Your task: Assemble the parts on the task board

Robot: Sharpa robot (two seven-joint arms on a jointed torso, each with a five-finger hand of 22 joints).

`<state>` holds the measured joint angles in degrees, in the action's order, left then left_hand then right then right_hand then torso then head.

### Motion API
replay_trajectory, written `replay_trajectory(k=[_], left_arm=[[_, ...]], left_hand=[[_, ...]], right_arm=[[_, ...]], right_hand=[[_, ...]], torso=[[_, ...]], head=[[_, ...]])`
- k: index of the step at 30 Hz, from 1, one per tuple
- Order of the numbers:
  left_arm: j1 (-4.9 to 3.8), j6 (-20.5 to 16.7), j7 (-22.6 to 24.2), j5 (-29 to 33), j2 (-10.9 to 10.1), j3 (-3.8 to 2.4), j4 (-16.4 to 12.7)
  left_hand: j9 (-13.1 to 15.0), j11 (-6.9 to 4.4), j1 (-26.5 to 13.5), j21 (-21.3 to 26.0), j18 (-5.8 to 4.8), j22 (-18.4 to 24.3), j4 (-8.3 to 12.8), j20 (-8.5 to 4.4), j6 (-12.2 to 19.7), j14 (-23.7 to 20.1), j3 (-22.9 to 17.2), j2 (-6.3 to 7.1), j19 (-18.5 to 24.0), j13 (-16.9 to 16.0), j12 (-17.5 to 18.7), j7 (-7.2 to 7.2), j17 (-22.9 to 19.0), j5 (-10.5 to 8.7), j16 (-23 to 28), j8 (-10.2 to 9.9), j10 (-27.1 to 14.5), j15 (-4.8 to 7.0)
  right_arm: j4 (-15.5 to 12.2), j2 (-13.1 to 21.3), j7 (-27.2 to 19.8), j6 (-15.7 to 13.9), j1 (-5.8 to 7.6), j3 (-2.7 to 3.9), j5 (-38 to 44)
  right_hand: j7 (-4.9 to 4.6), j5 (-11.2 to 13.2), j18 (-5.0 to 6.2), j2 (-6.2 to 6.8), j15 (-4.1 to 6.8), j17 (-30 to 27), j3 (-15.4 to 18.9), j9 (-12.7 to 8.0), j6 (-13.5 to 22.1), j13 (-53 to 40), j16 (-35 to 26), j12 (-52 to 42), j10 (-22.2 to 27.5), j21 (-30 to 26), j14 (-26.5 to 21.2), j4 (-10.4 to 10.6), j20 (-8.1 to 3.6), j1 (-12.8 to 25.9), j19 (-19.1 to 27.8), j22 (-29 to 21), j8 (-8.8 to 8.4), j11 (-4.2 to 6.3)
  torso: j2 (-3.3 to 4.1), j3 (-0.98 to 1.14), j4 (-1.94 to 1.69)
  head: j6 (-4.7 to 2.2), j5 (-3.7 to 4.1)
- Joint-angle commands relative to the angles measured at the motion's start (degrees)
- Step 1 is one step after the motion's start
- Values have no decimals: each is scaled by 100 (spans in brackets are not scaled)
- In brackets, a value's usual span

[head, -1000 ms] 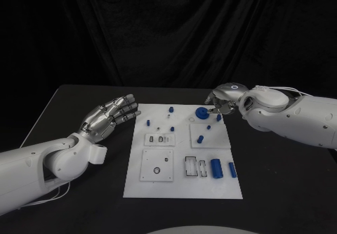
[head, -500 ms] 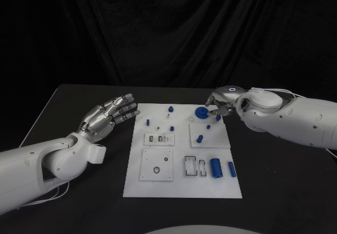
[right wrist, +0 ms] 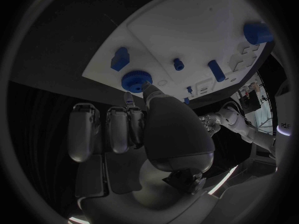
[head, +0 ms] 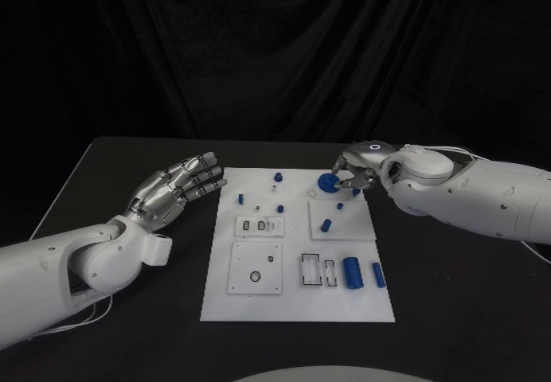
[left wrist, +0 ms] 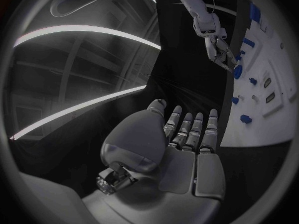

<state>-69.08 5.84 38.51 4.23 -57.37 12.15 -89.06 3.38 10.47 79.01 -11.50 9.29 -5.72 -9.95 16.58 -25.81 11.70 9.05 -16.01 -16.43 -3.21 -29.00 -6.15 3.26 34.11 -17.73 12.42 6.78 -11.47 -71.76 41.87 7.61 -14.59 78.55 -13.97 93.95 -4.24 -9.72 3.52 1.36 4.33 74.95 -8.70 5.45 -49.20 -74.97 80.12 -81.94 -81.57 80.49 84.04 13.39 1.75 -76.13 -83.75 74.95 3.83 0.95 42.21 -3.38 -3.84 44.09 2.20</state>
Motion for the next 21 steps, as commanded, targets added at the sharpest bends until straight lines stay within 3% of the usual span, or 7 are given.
replay_trajectory(k=[1, 6, 8, 9, 10, 13, 21], left_arm=[[0, 106, 30, -2, 16, -5, 4], [1, 113, 22, -2, 25, -5, 16], [1, 116, 18, -2, 27, -5, 20], [1, 120, 15, -2, 29, -5, 23], [1, 122, 13, -2, 30, -5, 25], [1, 131, 5, -2, 40, -5, 35], [2, 150, -3, -2, 60, -5, 56]], left_hand=[[3, 5, 22, -28, -28, 6, 6, 5, -17, -22, -39, -54, -26, -1, 0, -2, -4, 18, -18, 21, -19, -14], [2, 4, 17, -25, -29, 8, 5, 4, -16, -32, -58, -56, -20, 1, 12, -3, -6, 31, -10, 19, -25, -11], [2, 4, 17, -25, -29, 8, 5, 4, -16, -32, -58, -56, -20, 1, 12, -3, -6, 31, -10, 19, -25, -11], [2, 4, 17, -25, -29, 8, 5, 4, -16, -32, -58, -56, -20, 1, 12, -3, -6, 31, -10, 19, -25, -11], [2, 4, 17, -25, -29, 8, 5, 4, -16, -32, -58, -56, -20, 1, 12, -3, -6, 31, -10, 19, -25, -11], [2, 4, 17, -25, -29, 8, 5, 4, -16, -32, -58, -56, -20, 1, 12, -3, -6, 31, -10, 19, -25, -11], [1, 2, 15, -26, -30, 8, 6, 3, -11, -33, -71, -55, -20, 3, 23, -2, -6, 38, -13, 16, -32, -11]], right_arm=[[2, 1, 161, -137, -18, 4, 12], [12, -3, 126, -67, -22, 4, 12], [18, -8, 110, -49, -23, 4, 12], [25, -15, 101, -39, -23, 4, 12], [30, -19, 96, -34, -23, 4, 12], [56, -41, 83, -7, -24, 5, 12], [110, -105, 34, -51, -25, 5, 12]], right_hand=[[39, -22, 15, 91, 58, -261, 21, -29, 181, -281, -374, -52, 53, -257, 210, -72, -32, 36, 76, 309, -6, 41], [4, 26, -26, 157, 36, 28, 68, -3, 217, -671, -173, -326, -35, -154, 306, -149, -13, 93, -2, 449, 11, 4], [-10, 33, -87, 155, 6, 561, 67, 15, 205, -936, 248, -498, -237, 58, 403, -198, 8, 83, -108, 668, 16, -20], [-57, 34, -86, 143, -64, 963, 67, 51, 174, -1239, 562, -678, -520, 68, 424, -243, 70, 87, -37, 717, 17, -55], [-26, 32, -80, 136, -93, 1159, 65, 77, 121, -1356, 715, -738, -657, 60, 471, -259, 86, 88, -7, 725, 38, -78], [-62, 29, -122, 134, -123, 1479, 70, 118, 81, -1503, 967, -806, -843, 207, 585, -288, 141, 101, -65, 876, 39, -109], [-98, 36, -215, 99, -150, 1505, 85, 190, 46, -1503, 988, -806, -843, 543, 596, -273, 182, 191, -285, 1182, 28, -134]], torso=[[-1, 2, 2], [-2, 1, 13], [-3, 2, 11], [-4, 2, 11], [-6, 2, 10], [-6, 4, 5], [-10, 6, 17]], head=[[2, -18], [-8, -26], [-9, -26], [-6, -27], [-2, -26], [5, -21], [18, -28]])
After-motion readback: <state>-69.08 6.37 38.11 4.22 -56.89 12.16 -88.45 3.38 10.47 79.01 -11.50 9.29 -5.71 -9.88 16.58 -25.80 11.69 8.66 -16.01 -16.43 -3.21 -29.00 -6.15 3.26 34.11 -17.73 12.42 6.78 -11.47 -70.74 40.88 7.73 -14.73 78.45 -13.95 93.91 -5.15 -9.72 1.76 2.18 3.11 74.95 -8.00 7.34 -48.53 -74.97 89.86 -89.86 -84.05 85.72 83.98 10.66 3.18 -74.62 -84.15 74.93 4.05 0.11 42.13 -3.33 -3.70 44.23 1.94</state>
